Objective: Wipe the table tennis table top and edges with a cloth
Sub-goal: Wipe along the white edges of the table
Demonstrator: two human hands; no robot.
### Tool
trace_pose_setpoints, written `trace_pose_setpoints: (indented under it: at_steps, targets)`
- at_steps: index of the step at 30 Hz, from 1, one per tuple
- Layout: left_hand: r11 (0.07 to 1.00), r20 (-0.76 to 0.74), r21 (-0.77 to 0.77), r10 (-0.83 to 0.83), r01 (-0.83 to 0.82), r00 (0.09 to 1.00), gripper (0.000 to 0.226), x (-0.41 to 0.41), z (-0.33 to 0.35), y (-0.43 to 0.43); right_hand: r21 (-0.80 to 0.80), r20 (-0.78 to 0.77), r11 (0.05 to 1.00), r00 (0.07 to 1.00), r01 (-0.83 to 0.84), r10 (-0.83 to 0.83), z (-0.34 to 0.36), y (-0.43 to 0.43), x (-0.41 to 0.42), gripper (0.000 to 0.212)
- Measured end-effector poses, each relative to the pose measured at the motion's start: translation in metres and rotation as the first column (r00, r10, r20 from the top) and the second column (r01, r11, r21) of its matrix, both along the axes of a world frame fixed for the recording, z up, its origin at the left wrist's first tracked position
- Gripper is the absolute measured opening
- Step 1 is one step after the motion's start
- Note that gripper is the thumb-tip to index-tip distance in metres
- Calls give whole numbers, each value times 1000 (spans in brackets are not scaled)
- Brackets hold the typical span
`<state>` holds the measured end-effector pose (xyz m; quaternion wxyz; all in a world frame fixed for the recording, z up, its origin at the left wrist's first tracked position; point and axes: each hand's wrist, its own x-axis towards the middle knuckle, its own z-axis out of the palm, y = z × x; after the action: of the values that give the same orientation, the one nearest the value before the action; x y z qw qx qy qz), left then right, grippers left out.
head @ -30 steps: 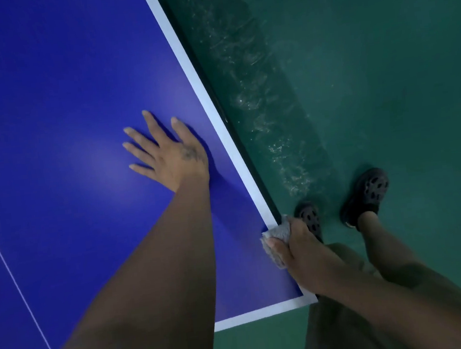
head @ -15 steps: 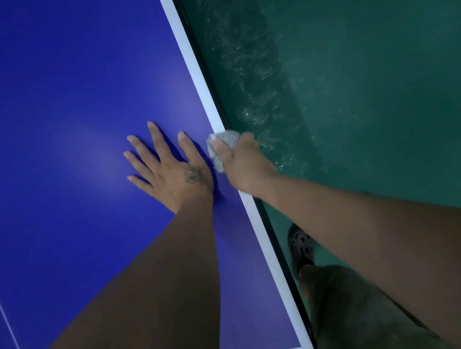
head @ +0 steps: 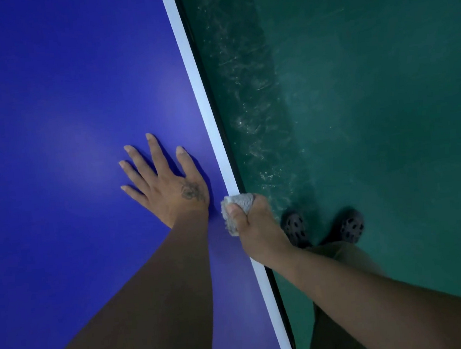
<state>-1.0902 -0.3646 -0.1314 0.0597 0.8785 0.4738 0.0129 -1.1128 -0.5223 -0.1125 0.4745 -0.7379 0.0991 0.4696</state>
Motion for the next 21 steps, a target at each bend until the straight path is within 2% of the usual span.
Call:
trace_pose_setpoints:
  at_steps: [6,12,14,18,20,21]
  targets:
    - [1000,16,1,6,-6,1000,67,1,2,0,-33,16,998,999,47,-47,-1,50,81,72]
    - [1000,2,-12,-3,3,1000,67,1,5,-1,-27,69,994,992,103,-101,-4,92,149,69]
    - [1000,10,-7,-6,6,1000,67,2,5,-2,2,93,994,990,109,-109,-4,90,147,64]
    - [1000,37,7,-9,8,999,67,2,4,-1,163,109,984,990,67,-85,-2,56,98,37]
    - [1000,53,19,-15,14,998,66,1,2,0,97,80,995,996,20,-28,-3,41,75,32]
    - [1000,57,24,-18,16,998,66,0,1,1,42,72,999,997,-3,0,-1,37,69,44]
